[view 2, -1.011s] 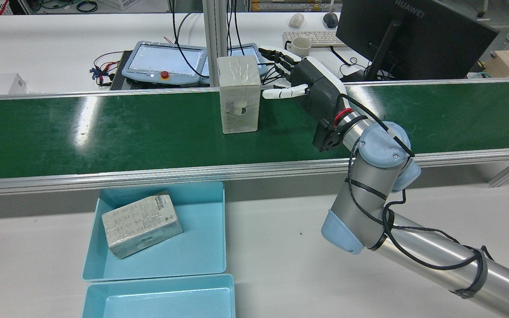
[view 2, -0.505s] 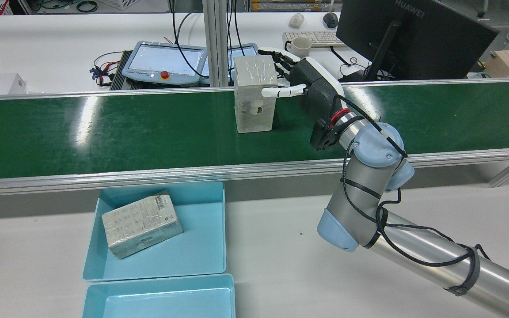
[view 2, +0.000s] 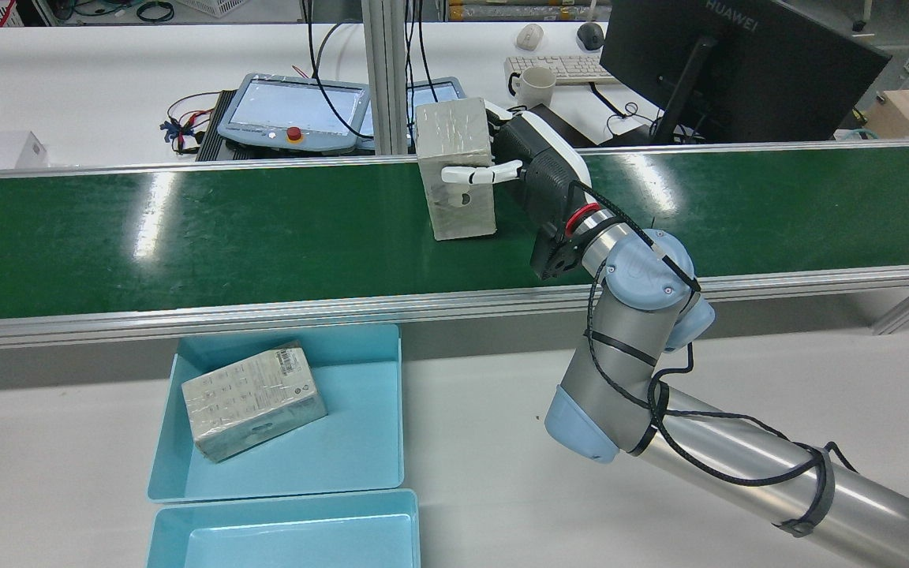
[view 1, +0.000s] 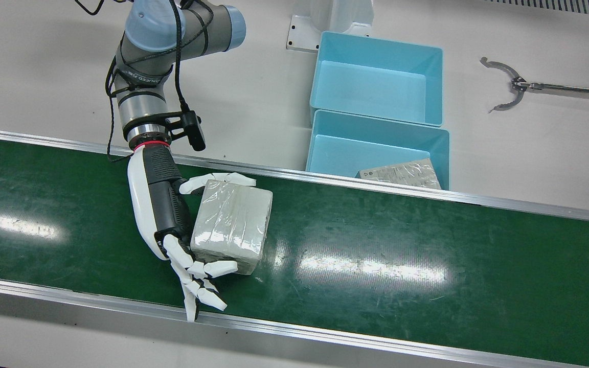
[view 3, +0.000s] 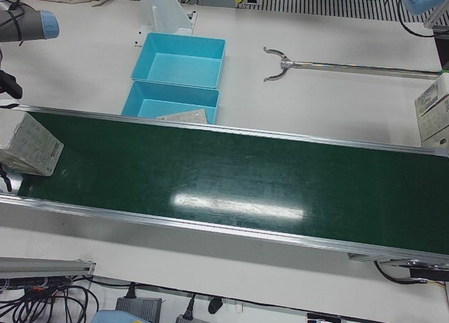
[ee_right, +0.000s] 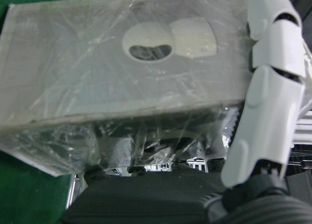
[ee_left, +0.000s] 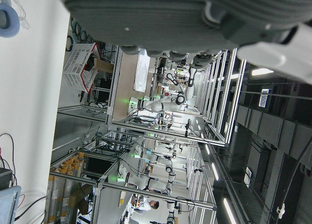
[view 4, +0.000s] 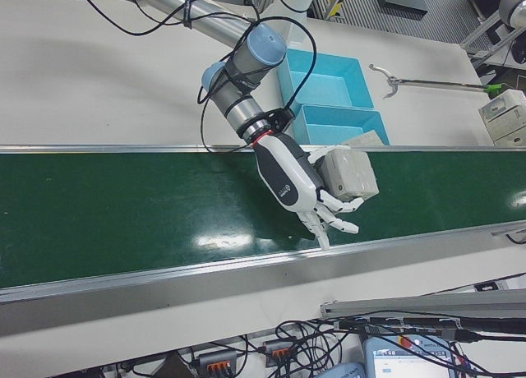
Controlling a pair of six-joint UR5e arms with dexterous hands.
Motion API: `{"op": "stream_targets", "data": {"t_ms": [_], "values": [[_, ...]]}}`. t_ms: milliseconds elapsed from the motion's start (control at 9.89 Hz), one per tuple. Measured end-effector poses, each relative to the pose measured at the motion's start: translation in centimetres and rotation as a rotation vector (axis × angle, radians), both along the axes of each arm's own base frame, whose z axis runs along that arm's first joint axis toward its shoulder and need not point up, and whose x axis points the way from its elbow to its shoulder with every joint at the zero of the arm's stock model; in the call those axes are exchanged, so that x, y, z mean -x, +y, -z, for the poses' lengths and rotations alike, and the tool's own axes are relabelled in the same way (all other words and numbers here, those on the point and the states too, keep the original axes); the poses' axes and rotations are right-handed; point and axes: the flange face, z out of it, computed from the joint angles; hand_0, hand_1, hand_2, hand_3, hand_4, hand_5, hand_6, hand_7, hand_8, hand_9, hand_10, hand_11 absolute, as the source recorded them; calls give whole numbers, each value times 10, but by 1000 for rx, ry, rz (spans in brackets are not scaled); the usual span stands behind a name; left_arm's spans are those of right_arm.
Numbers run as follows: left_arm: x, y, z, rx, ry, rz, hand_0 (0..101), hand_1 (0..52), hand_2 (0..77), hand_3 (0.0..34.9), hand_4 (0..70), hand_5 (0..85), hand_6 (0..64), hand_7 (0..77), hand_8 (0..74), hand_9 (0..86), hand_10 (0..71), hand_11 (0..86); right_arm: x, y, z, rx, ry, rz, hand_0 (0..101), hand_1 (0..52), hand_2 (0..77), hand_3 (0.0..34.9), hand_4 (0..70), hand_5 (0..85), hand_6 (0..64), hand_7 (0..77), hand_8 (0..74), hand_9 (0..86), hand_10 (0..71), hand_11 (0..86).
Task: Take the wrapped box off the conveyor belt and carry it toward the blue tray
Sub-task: 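Close the right hand on the wrapped box and lift it, then carry the wrapped box with the right hand toward the blue trays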
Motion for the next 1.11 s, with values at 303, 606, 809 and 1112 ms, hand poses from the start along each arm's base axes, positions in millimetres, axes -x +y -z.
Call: {"op": "stream_targets", "data": {"t_ms": [303, 606, 809, 1112], "values": [[0, 0, 0, 0, 0, 0, 0, 0, 11, 0, 0, 5, 0, 5, 5, 0, 0, 0, 5, 4, 1, 1, -6, 7, 443, 38, 305, 256, 224, 404, 235, 398, 284, 147, 327, 316], [0, 0, 0, 0, 0, 0, 0, 0, 5, 0, 0, 5, 0, 5, 5, 0, 5, 0, -25, 10, 40, -59, -77, -20, 417, 16, 316, 200, 235, 425, 322, 475, 415, 344, 447, 447], [0, 0, 0, 0, 0, 0, 0, 0, 5, 0, 0, 5, 0, 5, 5, 0, 0, 0, -39, 29, 74, -113, -140, -21, 439, 16, 322, 204, 240, 431, 333, 496, 355, 540, 409, 567], [0, 0, 0, 0, 0, 0, 0, 0, 11, 0, 0, 5, 0, 5, 5, 5, 0, 0, -13, 84, 107, -145, -206, 54, 445, 11, 327, 198, 251, 442, 316, 600, 273, 425, 349, 496]]}}
